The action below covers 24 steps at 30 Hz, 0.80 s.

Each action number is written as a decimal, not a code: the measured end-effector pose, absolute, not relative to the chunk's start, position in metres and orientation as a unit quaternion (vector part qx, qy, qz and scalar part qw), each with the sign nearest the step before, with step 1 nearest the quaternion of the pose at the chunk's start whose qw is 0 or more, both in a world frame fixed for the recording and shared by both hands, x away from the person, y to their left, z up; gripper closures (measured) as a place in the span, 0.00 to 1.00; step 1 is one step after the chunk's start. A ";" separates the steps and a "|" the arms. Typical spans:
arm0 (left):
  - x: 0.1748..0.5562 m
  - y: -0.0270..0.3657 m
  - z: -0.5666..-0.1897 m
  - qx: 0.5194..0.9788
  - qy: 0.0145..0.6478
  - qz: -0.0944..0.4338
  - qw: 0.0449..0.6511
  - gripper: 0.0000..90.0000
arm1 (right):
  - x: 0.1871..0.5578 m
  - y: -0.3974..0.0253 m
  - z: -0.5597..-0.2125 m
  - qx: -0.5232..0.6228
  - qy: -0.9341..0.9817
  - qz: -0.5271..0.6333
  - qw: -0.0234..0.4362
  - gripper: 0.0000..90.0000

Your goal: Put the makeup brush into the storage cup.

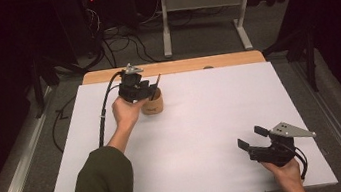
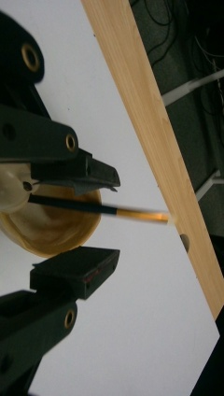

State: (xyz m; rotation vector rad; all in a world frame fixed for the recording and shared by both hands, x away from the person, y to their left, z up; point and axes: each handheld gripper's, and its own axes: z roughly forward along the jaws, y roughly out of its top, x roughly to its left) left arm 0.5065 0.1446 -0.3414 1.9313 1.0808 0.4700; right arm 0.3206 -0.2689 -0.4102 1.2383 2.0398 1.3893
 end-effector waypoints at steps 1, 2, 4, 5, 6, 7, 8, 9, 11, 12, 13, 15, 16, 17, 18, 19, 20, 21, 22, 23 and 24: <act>0.506 0.146 -0.340 0.769 0.436 0.185 0.429 0.62 | 0.321 -0.269 -0.410 0.440 0.725 0.494 0.189 0.19; 0.506 0.146 -0.340 0.769 0.436 0.185 0.430 0.61 | 0.321 -0.268 -0.410 0.441 0.725 0.494 0.189 0.19; 0.504 0.147 -0.338 0.767 0.436 0.184 0.432 0.58 | 0.321 -0.268 -0.410 0.440 0.726 0.494 0.190 0.19; 0.504 0.147 -0.336 0.767 0.435 0.184 0.434 0.57 | 0.320 -0.268 -0.410 0.440 0.726 0.493 0.190 0.19; 0.503 0.148 -0.336 0.767 0.435 0.184 0.435 0.56 | 0.320 -0.269 -0.410 0.439 0.727 0.493 0.191 0.19; 0.502 0.148 -0.334 0.766 0.434 0.183 0.437 0.56 | 0.320 -0.269 -0.409 0.438 0.726 0.493 0.192 0.19; 0.501 0.148 -0.333 0.765 0.434 0.182 0.440 0.55 | 0.320 -0.269 -0.409 0.438 0.726 0.494 0.193 0.19; 0.499 0.148 -0.332 0.765 0.432 0.181 0.442 0.55 | 0.320 -0.269 -0.409 0.439 0.726 0.494 0.193 0.19; 0.496 0.149 -0.330 0.765 0.428 0.180 0.447 0.54 | 0.321 -0.269 -0.410 0.439 0.726 0.492 0.193 0.19; 0.495 0.149 -0.330 0.765 0.426 0.180 0.448 0.53 | 0.321 -0.269 -0.410 0.438 0.727 0.492 0.194 0.19; 0.493 0.149 -0.329 0.766 0.424 0.181 0.449 0.53 | 0.321 -0.268 -0.410 0.438 0.727 0.492 0.193 0.19; 0.491 0.150 -0.329 0.766 0.422 0.181 0.451 0.53 | 0.321 -0.268 -0.409 0.438 0.727 0.492 0.194 0.19; 0.490 0.150 -0.328 0.765 0.421 0.181 0.452 0.53 | 0.321 -0.267 -0.409 0.438 0.727 0.492 0.195 0.19; 0.490 0.151 -0.328 0.765 0.420 0.180 0.453 0.52 | 0.321 -0.268 -0.409 0.438 0.727 0.491 0.195 0.19; 0.489 0.151 -0.327 0.765 0.420 0.181 0.454 0.52 | 0.321 -0.268 -0.410 0.439 0.727 0.491 0.195 0.19; 0.487 0.152 -0.327 0.764 0.419 0.181 0.457 0.52 | 0.322 -0.268 -0.410 0.440 0.727 0.491 0.195 0.19; 0.487 0.152 -0.327 0.763 0.419 0.180 0.458 0.52 | 0.322 -0.269 -0.410 0.437 0.727 0.492 0.196 0.19; 0.486 0.153 -0.326 0.764 0.417 0.179 0.458 0.51 | 0.322 -0.269 -0.410 0.438 0.726 0.492 0.196 0.19; 0.486 0.154 -0.326 0.763 0.418 0.177 0.461 0.51 | 0.322 -0.269 -0.410 0.441 0.726 0.491 0.195 0.19; 0.485 0.154 -0.326 0.763 0.417 0.176 0.462 0.51 | 0.322 -0.269 -0.410 0.440 0.726 0.491 0.195 0.19; 0.485 0.155 -0.325 0.765 0.416 0.176 0.460 0.50 | 0.322 -0.270 -0.410 0.440 0.727 0.490 0.195 0.19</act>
